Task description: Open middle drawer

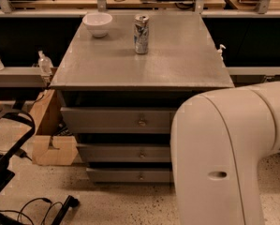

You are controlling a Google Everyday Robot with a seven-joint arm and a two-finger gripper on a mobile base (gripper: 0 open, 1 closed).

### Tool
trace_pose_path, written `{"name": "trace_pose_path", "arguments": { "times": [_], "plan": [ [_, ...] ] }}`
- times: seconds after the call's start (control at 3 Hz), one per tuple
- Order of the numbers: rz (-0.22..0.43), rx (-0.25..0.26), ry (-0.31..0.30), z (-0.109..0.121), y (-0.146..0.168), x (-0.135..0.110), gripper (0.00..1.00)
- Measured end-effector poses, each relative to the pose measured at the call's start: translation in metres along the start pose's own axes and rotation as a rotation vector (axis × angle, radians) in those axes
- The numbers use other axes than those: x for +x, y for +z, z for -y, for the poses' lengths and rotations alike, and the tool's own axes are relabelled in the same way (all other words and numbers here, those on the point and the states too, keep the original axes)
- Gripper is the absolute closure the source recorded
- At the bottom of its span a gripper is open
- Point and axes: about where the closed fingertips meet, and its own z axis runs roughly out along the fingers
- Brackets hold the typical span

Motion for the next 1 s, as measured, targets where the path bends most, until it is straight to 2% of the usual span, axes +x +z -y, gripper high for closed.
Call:
{"name": "trace_pose_path", "arguments": {
  "times": [0.33, 0.67, 1.0],
  "plan": [
    [-0.011, -0.010, -0.008, 0.007, 0.009, -0.006, 0.14],
    [-0.010, -0.034, -0.007, 0.005, 0.015, -0.017, 0.38],
    [0.013, -0.039, 0.033, -0.006, 0.005, -0.027, 0.61]
  ]
}}
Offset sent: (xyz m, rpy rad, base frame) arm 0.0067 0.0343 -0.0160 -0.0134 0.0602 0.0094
